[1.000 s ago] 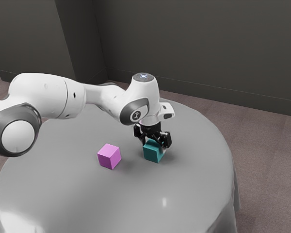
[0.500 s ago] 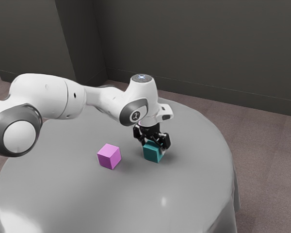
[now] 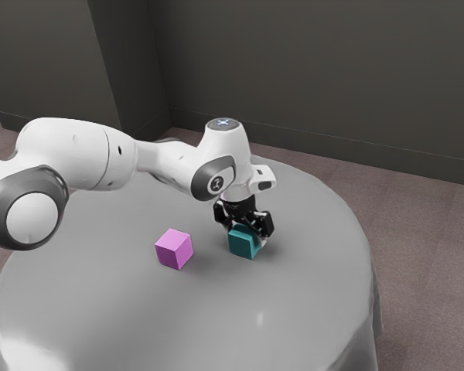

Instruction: Pick up the blue block with one arm, and put the blue block on the pink block with one arm

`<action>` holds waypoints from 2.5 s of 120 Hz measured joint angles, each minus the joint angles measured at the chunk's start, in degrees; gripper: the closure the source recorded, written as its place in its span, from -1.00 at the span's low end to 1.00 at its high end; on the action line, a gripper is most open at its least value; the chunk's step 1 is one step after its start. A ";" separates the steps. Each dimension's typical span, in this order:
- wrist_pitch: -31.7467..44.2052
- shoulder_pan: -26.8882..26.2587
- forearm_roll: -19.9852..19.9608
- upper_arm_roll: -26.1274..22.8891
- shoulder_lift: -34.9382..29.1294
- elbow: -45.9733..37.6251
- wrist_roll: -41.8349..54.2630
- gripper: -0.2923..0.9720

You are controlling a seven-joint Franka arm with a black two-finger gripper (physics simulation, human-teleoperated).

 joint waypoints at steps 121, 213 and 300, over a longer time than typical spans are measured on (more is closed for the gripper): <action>0.10 -0.75 -0.37 1.05 0.17 -0.08 0.57 -0.07; -2.99 -0.90 0.30 6.24 -20.77 -16.45 0.00 -0.06; 4.46 -0.85 -0.73 12.94 -27.59 -29.61 7.37 -0.07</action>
